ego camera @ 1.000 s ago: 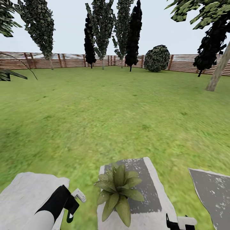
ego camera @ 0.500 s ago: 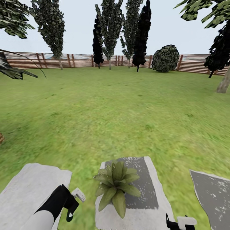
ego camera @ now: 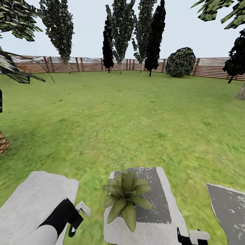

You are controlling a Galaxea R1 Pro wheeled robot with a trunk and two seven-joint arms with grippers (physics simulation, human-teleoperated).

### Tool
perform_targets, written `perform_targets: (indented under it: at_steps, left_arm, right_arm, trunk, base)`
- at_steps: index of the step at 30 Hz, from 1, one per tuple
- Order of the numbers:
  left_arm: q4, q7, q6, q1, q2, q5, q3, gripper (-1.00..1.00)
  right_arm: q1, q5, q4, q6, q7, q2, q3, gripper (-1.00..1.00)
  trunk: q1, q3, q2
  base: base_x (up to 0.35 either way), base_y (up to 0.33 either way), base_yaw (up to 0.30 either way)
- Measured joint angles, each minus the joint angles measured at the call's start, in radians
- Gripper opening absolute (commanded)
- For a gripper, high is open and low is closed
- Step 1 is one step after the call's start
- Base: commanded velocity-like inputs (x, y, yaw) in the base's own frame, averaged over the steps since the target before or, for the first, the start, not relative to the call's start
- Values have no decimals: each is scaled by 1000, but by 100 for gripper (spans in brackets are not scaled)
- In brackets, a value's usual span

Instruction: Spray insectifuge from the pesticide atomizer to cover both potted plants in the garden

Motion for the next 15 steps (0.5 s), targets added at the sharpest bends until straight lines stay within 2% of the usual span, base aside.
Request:
perform_targets:
  at_steps: [3, 8, 15]
  left_arm:
    - [-4, 0, 0, 0, -1, 3, 6, -100]
    - [-8, 1, 0, 0, -2, 4, 7, -100]
    - [-10, -1, 0, 0, -3, 5, 4, -100]
  right_arm:
    - [0, -1, 0, 0, -1, -1, -1, 100]
    - [0, 0, 0, 0, 0, -1, 0, 100]
    - [0, 1, 0, 0, 0, -1, 0, 100]
  trunk:
    - [12, -13, -21]
    - [14, -40, -22]
    - [14, -48, -22]
  base:
    - [0, 0, 0]
    - [0, 0, 0]
    - [0, 0, 0]
